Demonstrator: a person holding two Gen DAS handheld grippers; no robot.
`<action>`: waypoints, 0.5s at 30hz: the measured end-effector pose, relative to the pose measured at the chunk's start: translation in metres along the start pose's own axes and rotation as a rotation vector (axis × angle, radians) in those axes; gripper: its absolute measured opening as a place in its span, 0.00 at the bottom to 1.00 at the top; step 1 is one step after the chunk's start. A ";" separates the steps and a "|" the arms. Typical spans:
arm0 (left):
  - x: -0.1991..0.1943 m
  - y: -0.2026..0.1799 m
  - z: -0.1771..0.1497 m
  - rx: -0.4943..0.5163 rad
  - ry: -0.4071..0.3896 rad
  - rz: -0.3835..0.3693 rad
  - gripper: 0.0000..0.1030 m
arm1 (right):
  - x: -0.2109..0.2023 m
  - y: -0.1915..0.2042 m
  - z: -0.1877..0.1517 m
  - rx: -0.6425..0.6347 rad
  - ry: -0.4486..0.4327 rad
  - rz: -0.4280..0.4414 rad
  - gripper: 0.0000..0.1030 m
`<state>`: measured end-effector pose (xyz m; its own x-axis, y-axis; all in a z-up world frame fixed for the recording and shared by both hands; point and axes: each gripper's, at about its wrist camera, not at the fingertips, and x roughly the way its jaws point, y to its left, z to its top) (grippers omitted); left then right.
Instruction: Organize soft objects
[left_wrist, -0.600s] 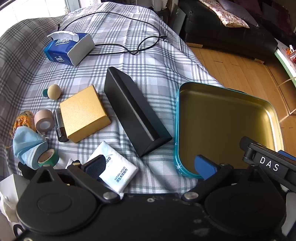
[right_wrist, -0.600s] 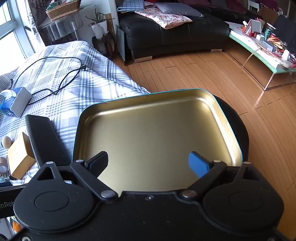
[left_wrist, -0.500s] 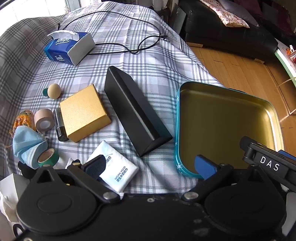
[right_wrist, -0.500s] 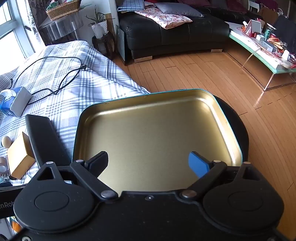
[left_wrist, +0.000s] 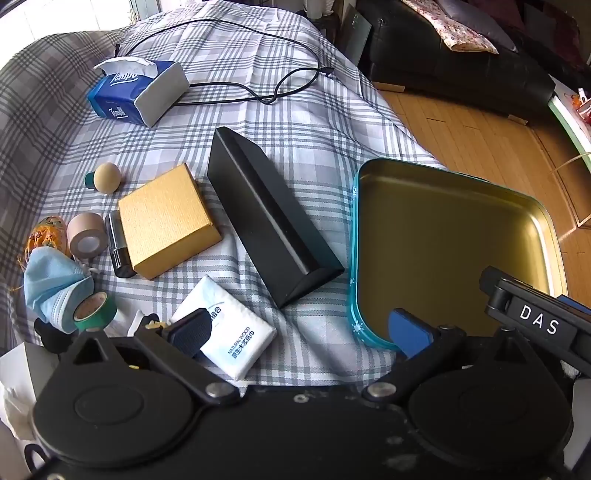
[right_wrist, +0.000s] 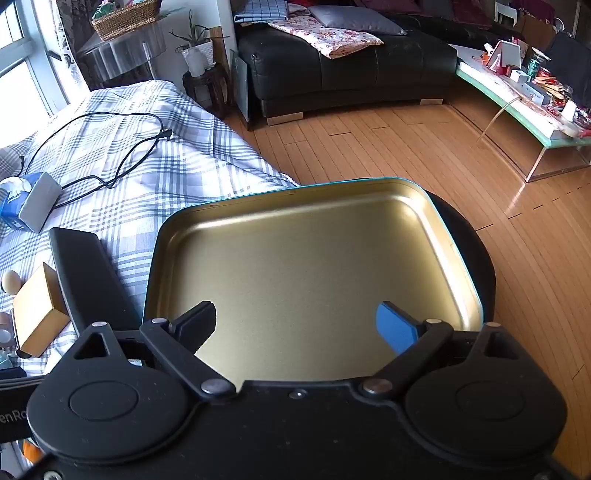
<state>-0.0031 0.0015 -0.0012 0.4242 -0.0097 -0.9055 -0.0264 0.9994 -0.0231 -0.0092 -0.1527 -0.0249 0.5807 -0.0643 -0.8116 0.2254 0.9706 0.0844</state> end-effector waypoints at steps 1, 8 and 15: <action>0.001 -0.001 0.000 0.004 0.002 0.001 1.00 | 0.000 0.000 0.000 0.000 0.000 0.000 0.88; 0.002 -0.001 0.000 0.003 0.006 0.000 1.00 | 0.001 0.000 -0.001 -0.002 -0.001 -0.002 0.88; 0.003 -0.001 0.000 0.002 0.009 0.000 1.00 | 0.001 0.000 -0.003 -0.005 -0.002 -0.006 0.88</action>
<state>-0.0018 0.0010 -0.0041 0.4157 -0.0101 -0.9094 -0.0242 0.9995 -0.0222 -0.0110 -0.1520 -0.0270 0.5813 -0.0703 -0.8106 0.2251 0.9713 0.0772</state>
